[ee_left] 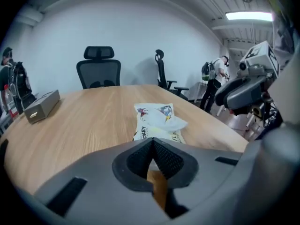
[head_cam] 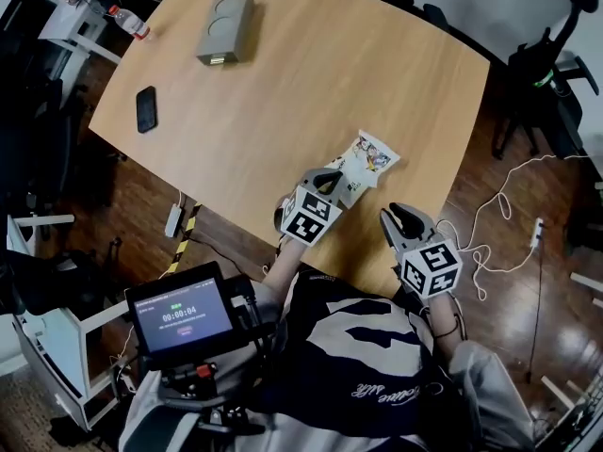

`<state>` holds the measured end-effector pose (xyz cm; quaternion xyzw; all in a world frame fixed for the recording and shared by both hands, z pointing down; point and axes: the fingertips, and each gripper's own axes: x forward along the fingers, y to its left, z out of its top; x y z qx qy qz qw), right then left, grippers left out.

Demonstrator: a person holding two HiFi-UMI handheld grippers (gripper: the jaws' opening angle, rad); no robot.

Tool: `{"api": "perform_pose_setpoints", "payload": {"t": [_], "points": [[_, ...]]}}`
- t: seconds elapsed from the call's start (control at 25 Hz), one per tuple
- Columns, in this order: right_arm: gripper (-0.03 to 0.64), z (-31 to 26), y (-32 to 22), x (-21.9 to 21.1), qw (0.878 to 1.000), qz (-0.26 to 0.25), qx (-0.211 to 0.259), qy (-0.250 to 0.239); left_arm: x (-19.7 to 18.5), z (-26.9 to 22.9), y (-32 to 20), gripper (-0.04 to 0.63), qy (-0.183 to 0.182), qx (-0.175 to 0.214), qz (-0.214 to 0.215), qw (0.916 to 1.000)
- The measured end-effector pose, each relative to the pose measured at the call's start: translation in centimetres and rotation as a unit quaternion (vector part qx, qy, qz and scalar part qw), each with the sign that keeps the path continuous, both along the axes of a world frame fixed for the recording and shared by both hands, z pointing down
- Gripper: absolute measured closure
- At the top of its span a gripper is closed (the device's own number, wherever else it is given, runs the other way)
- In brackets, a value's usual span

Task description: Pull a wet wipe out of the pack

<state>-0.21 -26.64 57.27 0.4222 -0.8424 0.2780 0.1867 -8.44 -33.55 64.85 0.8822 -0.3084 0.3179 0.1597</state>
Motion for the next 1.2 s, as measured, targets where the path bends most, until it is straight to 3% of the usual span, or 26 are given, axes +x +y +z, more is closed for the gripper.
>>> {"api": "perform_pose_setpoints", "payload": {"t": [0.08, 0.28, 0.6, 0.8, 0.88, 1.0, 1.2], "points": [[0.545, -0.1, 0.0, -0.2, 1.000, -0.011, 0.005, 0.014, 0.4, 0.2, 0.6, 0.592, -0.019, -0.006, 0.014, 0.9997], [0.518, 0.9, -1.3, -1.9, 0.997, -0.059, 0.011, 0.057, 0.8, 0.1, 1.4, 0.592, -0.027, -0.015, 0.024, 0.9992], [0.518, 3.3, -4.4, -5.4, 0.981, -0.129, 0.031, 0.139, 1.4, 0.0, 1.5, 0.592, 0.016, -0.018, -0.003, 0.9997], [0.520, 5.3, -5.7, -6.0, 0.971, -0.130, 0.025, 0.197, 1.3, 0.1, 1.4, 0.592, 0.011, -0.013, -0.006, 0.9998], [0.533, 5.3, -5.7, -6.1, 0.973, -0.123, 0.023, 0.193, 1.3, 0.2, 1.5, 0.592, 0.009, -0.012, -0.006, 0.9999], [0.612, 4.5, -5.7, -5.8, 0.980, -0.101, 0.018, 0.169, 1.2, 0.1, 1.4, 0.592, 0.007, -0.009, -0.006, 0.9999], [0.612, 3.1, -5.5, -5.4, 0.985, -0.093, 0.018, 0.142, 1.2, 0.2, 1.3, 0.592, 0.002, -0.005, -0.007, 1.0000]]}}
